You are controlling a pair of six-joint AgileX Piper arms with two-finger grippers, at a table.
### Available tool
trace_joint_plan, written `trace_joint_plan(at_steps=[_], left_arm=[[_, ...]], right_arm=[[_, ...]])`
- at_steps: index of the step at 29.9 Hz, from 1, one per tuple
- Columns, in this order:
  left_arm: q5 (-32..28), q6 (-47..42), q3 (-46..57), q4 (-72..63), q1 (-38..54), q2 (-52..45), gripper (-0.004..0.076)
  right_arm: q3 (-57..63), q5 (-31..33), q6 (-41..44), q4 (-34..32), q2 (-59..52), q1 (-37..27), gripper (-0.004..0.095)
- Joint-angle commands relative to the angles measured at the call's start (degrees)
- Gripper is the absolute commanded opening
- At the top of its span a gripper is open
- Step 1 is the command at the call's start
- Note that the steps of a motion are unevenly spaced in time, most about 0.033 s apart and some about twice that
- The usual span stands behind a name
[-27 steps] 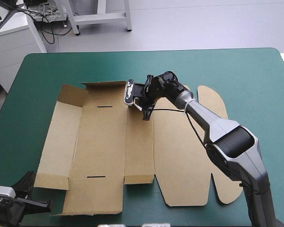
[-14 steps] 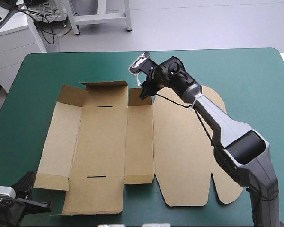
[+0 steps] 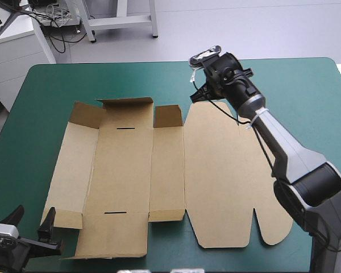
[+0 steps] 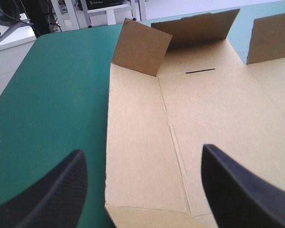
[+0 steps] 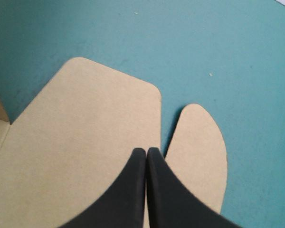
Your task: Fold the box
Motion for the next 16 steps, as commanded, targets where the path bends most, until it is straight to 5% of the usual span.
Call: trace_joint_plan(at_steps=[1,16], left_arm=[[-4.2,-0.5,-1.3,0.2,-0.3,-0.7,0.0524],[-3.2,-0.3,-2.9,-0.1,-0.3,3.9,0.0525]], right_arm=[[3.3,-2.7,0.6,0.6,-8.1,-2.7,-0.002],[45.3,-16.0,4.5,1.2,-41.1,-7.4,-0.002]])
